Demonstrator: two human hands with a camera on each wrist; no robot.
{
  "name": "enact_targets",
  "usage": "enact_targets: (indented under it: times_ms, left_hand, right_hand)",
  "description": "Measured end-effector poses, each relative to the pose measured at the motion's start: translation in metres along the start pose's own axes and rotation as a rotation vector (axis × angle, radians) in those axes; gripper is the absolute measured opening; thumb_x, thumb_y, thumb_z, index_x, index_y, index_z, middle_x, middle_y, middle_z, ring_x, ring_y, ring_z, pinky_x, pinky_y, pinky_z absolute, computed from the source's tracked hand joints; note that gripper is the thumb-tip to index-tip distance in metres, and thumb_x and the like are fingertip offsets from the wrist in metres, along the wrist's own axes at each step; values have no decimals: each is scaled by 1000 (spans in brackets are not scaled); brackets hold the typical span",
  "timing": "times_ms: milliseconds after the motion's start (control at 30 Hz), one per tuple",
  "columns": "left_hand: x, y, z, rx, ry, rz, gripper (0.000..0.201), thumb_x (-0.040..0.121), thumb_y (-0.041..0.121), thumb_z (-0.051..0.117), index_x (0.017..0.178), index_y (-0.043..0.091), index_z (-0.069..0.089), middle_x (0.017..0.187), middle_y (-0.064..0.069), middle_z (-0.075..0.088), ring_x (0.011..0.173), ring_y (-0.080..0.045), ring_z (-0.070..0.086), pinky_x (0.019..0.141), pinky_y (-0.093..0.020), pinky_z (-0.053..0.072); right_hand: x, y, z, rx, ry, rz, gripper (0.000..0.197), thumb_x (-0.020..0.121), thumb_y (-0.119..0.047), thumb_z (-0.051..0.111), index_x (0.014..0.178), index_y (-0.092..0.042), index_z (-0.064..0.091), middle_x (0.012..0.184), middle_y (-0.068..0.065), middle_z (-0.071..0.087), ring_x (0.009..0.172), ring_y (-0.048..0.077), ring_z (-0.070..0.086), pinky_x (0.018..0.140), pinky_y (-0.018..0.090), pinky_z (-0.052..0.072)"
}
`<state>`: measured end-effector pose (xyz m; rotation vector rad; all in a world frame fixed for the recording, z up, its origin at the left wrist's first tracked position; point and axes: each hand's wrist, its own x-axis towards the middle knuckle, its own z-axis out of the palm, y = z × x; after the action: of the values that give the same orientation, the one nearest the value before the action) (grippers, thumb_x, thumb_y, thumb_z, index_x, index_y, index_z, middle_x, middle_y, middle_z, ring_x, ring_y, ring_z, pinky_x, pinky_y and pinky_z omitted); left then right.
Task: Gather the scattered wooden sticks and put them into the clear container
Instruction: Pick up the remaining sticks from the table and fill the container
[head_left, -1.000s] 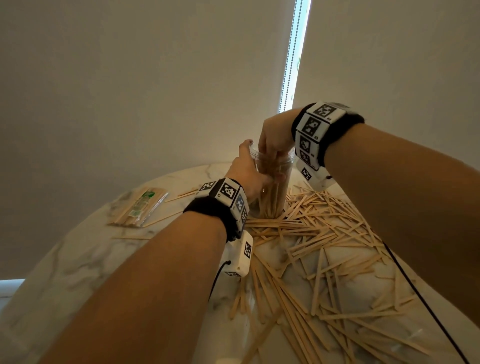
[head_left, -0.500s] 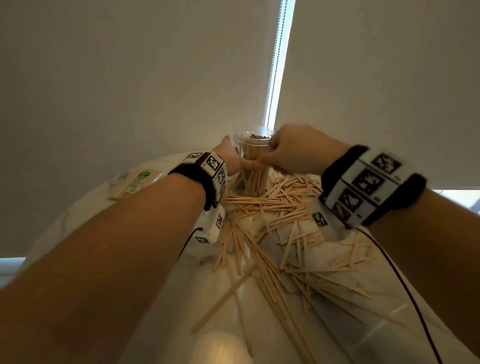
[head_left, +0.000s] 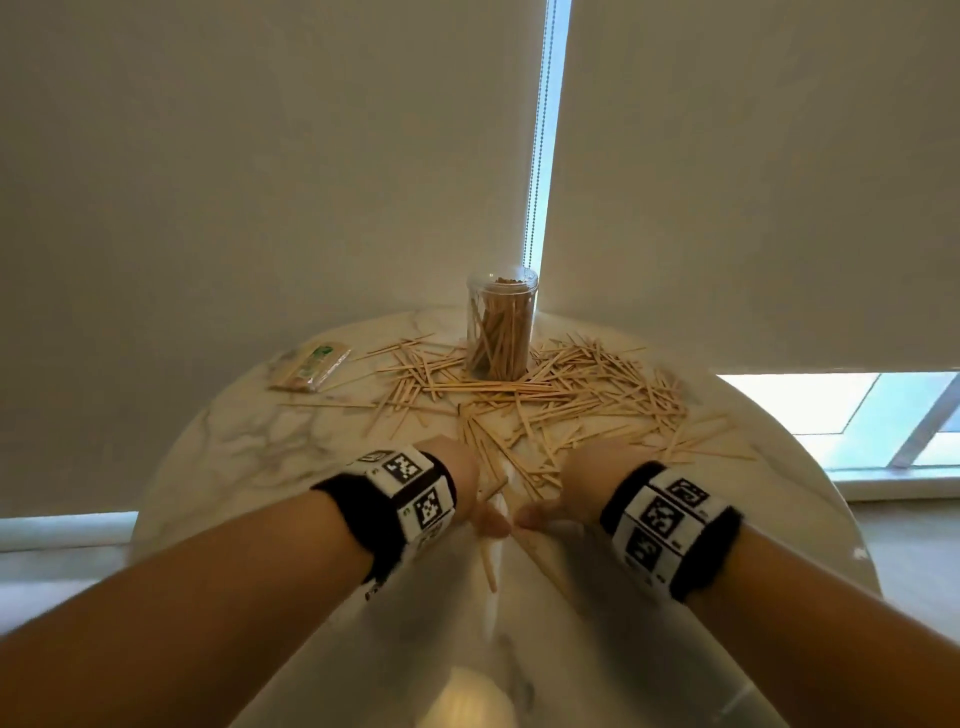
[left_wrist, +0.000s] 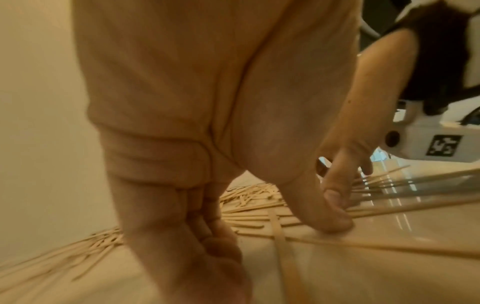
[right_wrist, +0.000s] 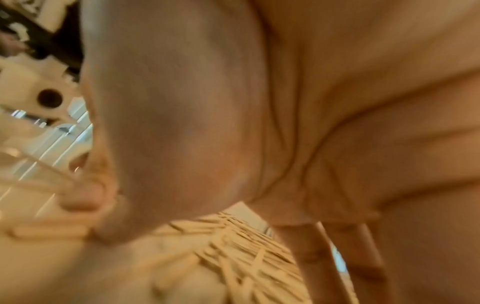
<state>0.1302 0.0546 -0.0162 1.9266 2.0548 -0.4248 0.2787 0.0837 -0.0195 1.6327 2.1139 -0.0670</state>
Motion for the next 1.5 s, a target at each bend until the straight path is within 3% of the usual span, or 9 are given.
enact_targets:
  times_ms: [100,233,333,467,633,800,1000,1133,1500]
  left_hand:
    - [-1,1,-5,-17,24,23,37,88,48,71,87,11,67,73,-2,62,83,-21,63,80,-32,53]
    - [4,-5,-11,-66,168,17,29,104,19,50,124,2,63,127,-14,65,118,-28,61,92,-30,48]
    - [5,-5,-9,-43,179,-13,39,100,36,58,120,2,65,123,-13,67,115,-27,63,86,-30,48]
    - [13,-9,-9,-156,171,-36,41,97,36,63,123,4,63,122,-10,68,114,-26,64,85,-29,49]
    - [42,-30,-12,-398,134,-63,81,76,65,74,120,-2,64,73,-3,62,78,-23,66,86,-35,54]
    - [59,-39,-12,-368,130,-39,95,58,69,83,129,17,47,119,-4,62,106,-22,59,84,-34,47]
    - [83,-46,-23,-371,176,23,112,63,86,64,134,0,50,109,-15,69,95,-24,66,75,-32,49]
    - [84,-30,-22,-186,190,46,62,81,70,63,91,9,62,77,-5,57,74,-19,56,60,-29,42]
    - [102,-45,-18,-262,165,82,41,79,48,79,99,13,73,93,-5,74,89,-21,67,78,-33,53]
  right_hand:
    - [1,-9,-7,83,60,-97,70,83,-71,60,111,-7,68,100,7,65,88,24,57,84,35,53]
    - [2,-14,-13,208,122,-167,49,91,-48,65,115,-6,67,113,9,68,102,26,63,81,32,52]
    - [3,-24,-7,200,169,-154,55,88,-57,65,110,-7,66,104,9,66,94,24,61,76,32,51]
    - [4,-25,-8,236,182,-200,37,92,-32,68,120,-8,67,116,10,67,104,27,63,82,33,52]
    - [-1,-15,-7,234,178,-204,45,89,-46,70,116,-10,65,96,4,60,93,23,58,81,32,52]
    - [8,-12,-7,291,175,-207,34,92,-33,67,116,-9,67,101,7,65,98,25,64,85,34,56]
    - [8,-7,-10,232,124,-244,43,85,-48,72,106,-10,68,88,4,60,90,26,62,83,37,57]
    - [11,-7,-14,234,60,-283,39,90,-37,71,118,-9,68,91,4,60,88,23,60,85,34,56]
    - [13,3,-13,190,110,-273,26,93,-24,63,113,-8,68,75,-1,49,81,21,56,71,28,50]
